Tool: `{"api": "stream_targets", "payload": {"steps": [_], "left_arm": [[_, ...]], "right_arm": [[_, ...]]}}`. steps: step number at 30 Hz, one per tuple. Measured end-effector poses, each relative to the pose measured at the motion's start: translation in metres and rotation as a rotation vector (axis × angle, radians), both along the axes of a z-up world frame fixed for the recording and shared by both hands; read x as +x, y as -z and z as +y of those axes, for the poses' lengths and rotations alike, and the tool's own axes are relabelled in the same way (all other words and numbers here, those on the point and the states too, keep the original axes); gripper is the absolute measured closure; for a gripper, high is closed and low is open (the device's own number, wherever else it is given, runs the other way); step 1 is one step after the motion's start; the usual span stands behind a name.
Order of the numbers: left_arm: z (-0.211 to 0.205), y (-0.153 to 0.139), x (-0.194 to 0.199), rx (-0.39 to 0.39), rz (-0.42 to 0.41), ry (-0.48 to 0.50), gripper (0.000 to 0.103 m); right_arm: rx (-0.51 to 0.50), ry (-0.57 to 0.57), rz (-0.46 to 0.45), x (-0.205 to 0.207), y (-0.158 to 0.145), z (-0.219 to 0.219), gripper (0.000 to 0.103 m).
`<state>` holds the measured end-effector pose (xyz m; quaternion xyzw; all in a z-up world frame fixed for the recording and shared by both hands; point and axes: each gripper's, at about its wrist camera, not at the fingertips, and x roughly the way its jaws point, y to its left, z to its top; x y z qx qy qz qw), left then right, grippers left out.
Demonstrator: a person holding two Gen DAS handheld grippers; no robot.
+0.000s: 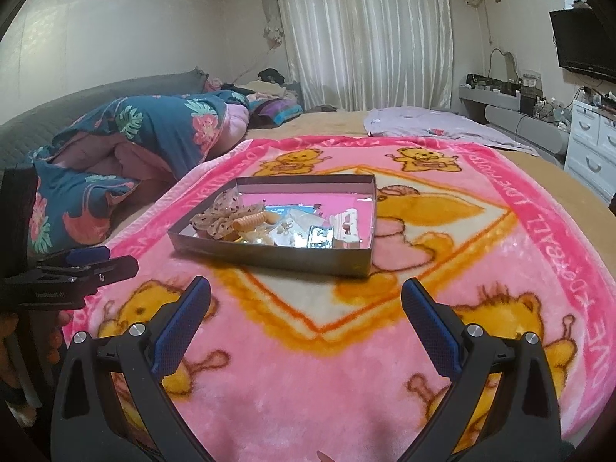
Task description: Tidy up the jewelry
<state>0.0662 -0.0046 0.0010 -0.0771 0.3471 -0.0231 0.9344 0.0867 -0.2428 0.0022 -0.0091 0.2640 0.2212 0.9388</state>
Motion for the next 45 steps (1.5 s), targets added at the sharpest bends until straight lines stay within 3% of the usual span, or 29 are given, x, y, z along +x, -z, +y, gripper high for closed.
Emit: {"api": "stream_targets", "payload": {"steps": [45], "left_arm": [[-0.0039,-0.0001,-0.0009,0.007,0.006,-0.003,0.009]], "right_arm": [[-0.004,-0.001,0.01,0.0025,0.0044,-0.0008,0.004]]}}
